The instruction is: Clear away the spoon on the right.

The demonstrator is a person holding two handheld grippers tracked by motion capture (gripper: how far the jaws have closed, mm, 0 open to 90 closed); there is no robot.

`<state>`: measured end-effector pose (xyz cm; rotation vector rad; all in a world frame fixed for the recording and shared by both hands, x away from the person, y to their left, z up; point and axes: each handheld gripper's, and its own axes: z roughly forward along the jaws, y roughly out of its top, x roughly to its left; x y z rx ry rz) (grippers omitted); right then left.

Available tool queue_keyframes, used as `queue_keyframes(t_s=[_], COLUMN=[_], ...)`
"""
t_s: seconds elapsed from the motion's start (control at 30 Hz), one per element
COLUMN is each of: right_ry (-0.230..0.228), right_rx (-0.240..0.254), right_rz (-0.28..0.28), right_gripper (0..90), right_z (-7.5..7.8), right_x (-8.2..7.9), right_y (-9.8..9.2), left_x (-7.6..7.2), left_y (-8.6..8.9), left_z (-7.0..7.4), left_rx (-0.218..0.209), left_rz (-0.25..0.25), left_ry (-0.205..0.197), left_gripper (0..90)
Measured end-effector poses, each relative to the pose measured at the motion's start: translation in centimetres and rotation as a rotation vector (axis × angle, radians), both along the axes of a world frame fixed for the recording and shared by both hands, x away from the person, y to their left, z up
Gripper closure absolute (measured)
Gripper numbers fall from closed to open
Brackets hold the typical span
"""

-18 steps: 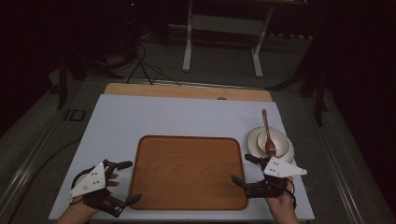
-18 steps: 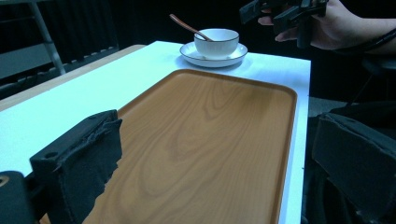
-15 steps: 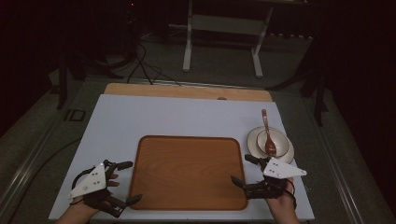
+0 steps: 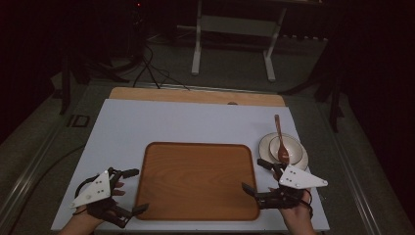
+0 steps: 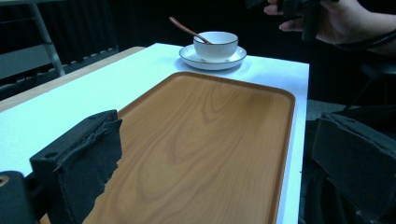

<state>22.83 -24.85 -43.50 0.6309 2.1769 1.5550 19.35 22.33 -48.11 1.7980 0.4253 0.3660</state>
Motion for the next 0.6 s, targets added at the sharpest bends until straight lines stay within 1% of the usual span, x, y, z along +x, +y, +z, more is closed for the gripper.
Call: queue_keyframes(t_s=[0.17,0.27,0.33,0.4,0.47,0.6], right_ry=[-0.004,-0.031,-0.043,-0.072,-0.072,-0.053], right_rx=[0.029,0.002,-0.002,-0.004,0.003,0.005], right_rz=[0.011,-0.001,0.003,-0.004,-0.003,-0.019], right_gripper=[11.8,11.8,11.8,12.0,12.0,12.0], right_z=[1.3,2.0,2.5,2.8,3.1,3.7], right_x=[0.1,0.2,0.4,0.6,0.9,1.8], right_y=[-0.1,-0.1,-0.3,-0.4,-0.5,-0.9], left_x=[0.1,0.1,0.1,0.0,0.0,0.0], left_y=[0.0,0.0,0.0,0.0,0.0,0.0], left_z=[0.0,0.1,0.2,0.2,0.2,0.2], left_rx=[0.003,0.003,0.003,0.003,0.000,0.000], left_rz=[0.001,0.001,0.002,0.002,0.001,0.000], left_ry=[-0.001,-0.004,-0.007,-0.010,-0.011,-0.011], left_gripper=[2.4,2.5,2.5,2.5,2.5,2.5])
